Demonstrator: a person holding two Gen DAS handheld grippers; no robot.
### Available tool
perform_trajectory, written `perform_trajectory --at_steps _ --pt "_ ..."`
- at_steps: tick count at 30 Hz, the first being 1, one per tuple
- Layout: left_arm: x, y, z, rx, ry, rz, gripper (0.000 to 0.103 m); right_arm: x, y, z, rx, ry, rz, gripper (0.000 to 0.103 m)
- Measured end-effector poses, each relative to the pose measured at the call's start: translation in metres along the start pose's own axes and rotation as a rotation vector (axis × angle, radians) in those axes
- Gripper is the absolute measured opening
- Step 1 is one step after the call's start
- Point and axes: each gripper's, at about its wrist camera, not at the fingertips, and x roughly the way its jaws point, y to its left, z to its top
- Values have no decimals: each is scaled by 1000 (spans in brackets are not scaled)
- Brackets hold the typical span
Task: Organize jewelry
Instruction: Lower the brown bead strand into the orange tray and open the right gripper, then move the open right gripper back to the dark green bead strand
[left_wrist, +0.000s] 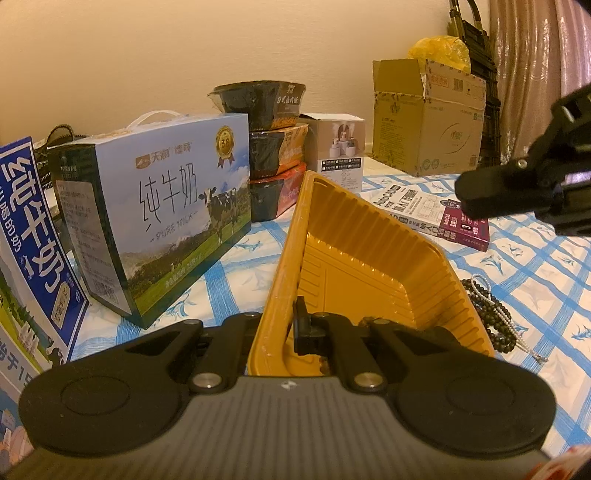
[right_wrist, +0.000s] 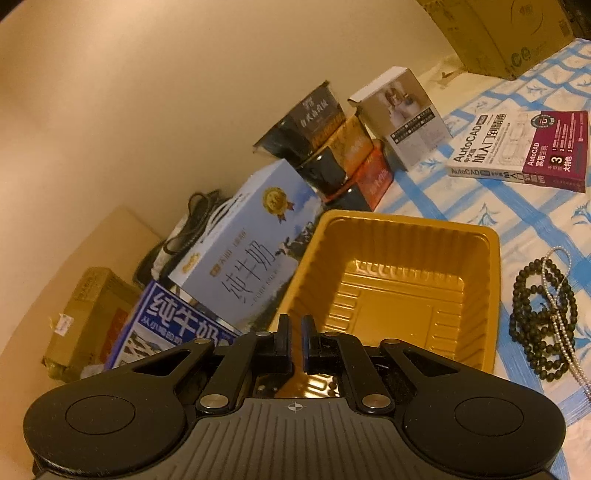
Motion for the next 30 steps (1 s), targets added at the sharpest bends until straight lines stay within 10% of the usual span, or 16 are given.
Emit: perform_trajectory --at_steps 5,30 --pt "-1 0 0 0 -3 -1 5 -14 -9 -7 22 -8 -18 44" --pt "-2 -1 -1 -2 3 10 5 -130 -112 -72 34 20 -522 56"
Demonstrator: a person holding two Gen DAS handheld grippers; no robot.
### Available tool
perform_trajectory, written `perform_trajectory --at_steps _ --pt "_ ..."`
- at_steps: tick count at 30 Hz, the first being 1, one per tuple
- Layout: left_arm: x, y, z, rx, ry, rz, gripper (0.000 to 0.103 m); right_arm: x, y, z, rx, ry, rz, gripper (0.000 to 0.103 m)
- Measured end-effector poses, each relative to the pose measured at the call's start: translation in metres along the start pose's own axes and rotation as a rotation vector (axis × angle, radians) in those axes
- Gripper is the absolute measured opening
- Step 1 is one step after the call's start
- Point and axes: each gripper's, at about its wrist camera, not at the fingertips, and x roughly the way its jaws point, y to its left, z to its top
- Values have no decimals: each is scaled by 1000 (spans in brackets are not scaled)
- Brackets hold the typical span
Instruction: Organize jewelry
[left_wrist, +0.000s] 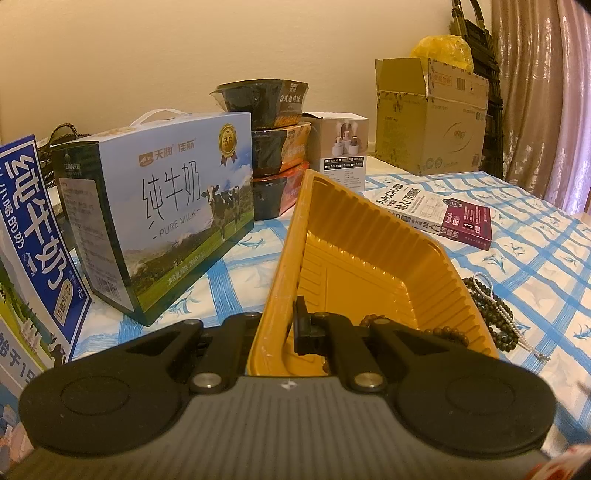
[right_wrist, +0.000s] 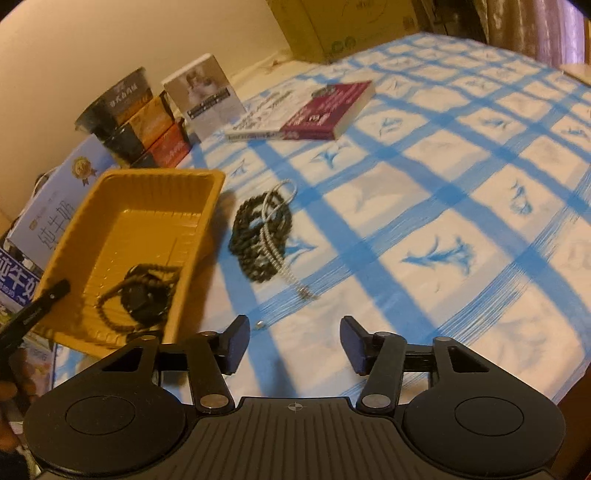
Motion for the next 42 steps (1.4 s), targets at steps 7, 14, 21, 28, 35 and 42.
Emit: perform_trajectory --at_steps 7,14,21,28,35,42 --pt "0 0 0 0 -1 0 5 8 6 -5 -140 39 -22 60" --pt "0 0 1 4 0 -1 5 21 25 -21 -278 50 6 60" --pt "0 0 1 4 0 0 5 37 37 -22 -350 30 22 59" --pt "0 0 1 4 0 0 5 59 43 -23 -405 27 34 30" --pt "1 0 0 3 1 -1 5 77 50 -27 -512 39 17 17" --pt "0 0 0 3 1 0 5 82 49 -26 -533 36 12 14"
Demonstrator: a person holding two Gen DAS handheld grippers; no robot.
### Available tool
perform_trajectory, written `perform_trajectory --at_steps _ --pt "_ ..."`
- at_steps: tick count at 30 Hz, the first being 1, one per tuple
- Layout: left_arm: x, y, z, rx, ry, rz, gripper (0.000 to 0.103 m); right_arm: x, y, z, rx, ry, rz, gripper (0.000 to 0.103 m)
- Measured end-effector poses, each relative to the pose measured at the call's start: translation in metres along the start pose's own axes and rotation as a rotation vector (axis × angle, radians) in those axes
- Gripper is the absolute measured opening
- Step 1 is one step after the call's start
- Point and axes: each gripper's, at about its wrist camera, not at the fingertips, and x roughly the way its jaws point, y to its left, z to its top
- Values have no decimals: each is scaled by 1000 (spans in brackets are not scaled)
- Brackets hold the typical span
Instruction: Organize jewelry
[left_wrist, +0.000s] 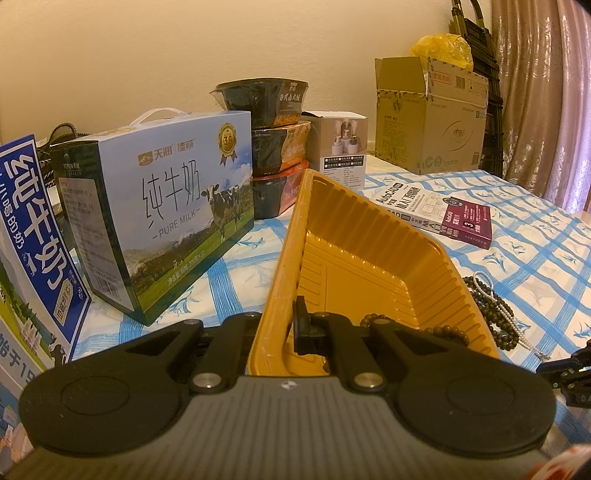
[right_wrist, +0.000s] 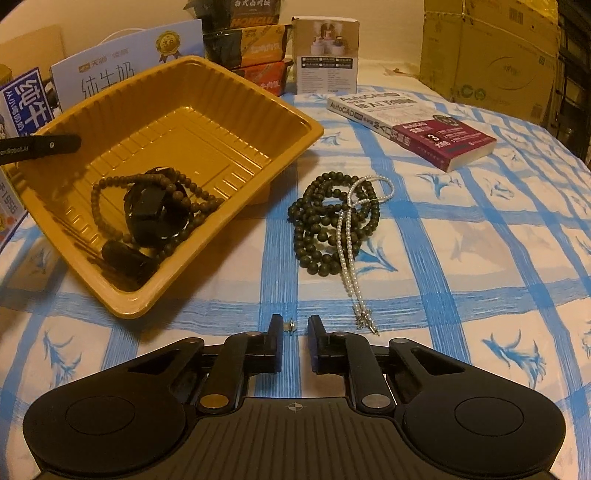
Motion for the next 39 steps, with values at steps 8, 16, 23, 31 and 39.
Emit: perform_trajectory --at_steps 8,16,23,31,39 --pt "0 0 0 0 0 0 5 6 4 3 -4 -2 2 7" --pt "0 0 0 0 1 0 5 -2 3 9 18 -35 3 6" --pt "0 0 0 -1 1 0 5 -24 2 35 75 -127 52 0" --pt "1 2 -2 -1 1 -3 5 -41 -12 49 169 -174 76 1" --pt "0 2 -2 -9 0 -4 5 -26 -24 14 162 -59 21 3"
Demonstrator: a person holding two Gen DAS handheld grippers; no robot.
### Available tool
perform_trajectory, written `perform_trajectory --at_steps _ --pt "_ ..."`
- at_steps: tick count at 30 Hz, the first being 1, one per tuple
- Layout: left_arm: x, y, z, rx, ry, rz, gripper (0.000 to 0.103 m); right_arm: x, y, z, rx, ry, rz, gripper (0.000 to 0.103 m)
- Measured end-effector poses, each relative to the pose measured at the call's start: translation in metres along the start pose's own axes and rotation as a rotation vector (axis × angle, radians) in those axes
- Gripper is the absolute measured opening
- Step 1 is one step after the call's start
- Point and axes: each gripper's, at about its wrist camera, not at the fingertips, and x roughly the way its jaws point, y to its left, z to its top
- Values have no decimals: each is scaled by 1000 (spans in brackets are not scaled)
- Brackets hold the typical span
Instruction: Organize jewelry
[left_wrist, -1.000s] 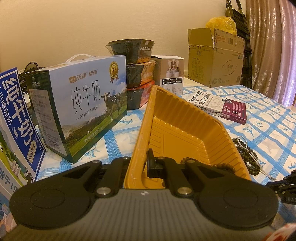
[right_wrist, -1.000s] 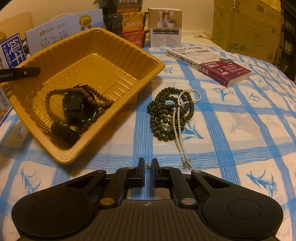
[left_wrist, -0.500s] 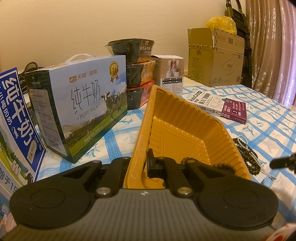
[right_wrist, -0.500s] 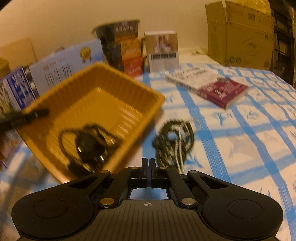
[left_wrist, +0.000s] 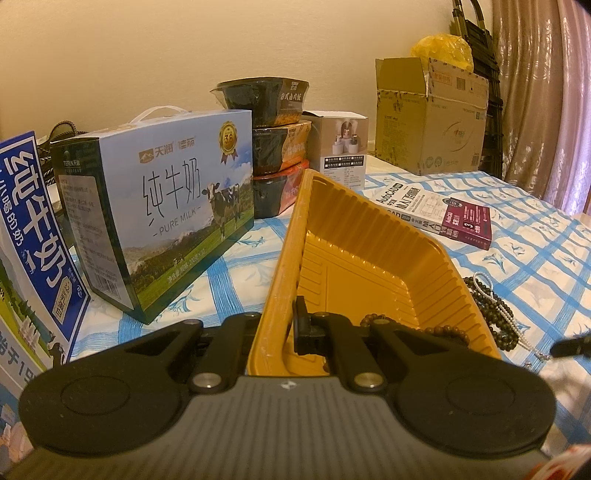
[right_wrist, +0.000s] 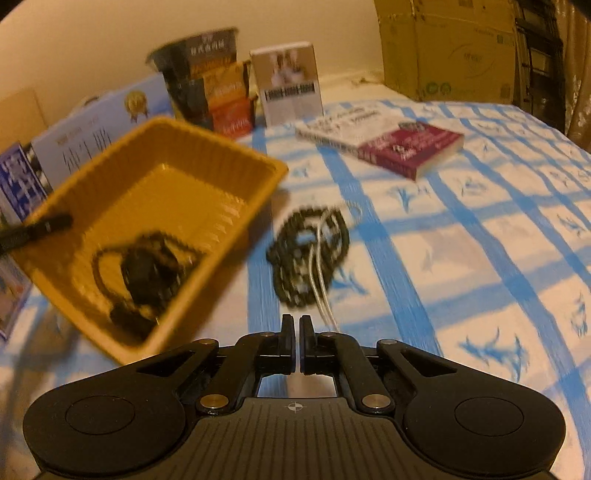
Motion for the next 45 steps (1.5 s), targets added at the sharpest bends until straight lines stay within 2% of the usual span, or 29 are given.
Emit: perform_trajectory --at_steps 2,5,8,11,16,18,25,29,34,36,41,45 --pt "0 0 0 4 1 1 5 6 1 -9 -14 31 -16 9" --pt "0 0 0 6 3 1 5 14 5 -16 -42 32 -31 19" --pt "0 0 1 6 3 2 5 21 11 -18 -82 28 -42 24" --pt "0 0 1 5 4 2 5 30 15 -16 -110 18 -55 24" --pt "0 0 1 7 5 1 5 37 16 -13 -77 12 -81 23" --pt "1 0 1 6 4 1 5 38 16 -12 -75 10 -87 9" --pt "1 0 1 5 5 2 5 29 20 -5 -78 -21 -84 8" --pt "1 0 1 7 5 2 5 10 32 13 -70 -100 -24 8" --pt "2 0 1 10 8 3 5 -3 68 37 -98 -180 125 9" --pt "2 0 1 9 10 2 5 1 87 44 -123 -181 178 9" --pt "3 -1 2 19 13 0 5 28 120 55 -168 -153 243 9" --pt "5 0 3 26 16 -2 5 45 133 58 -197 -147 240 9"
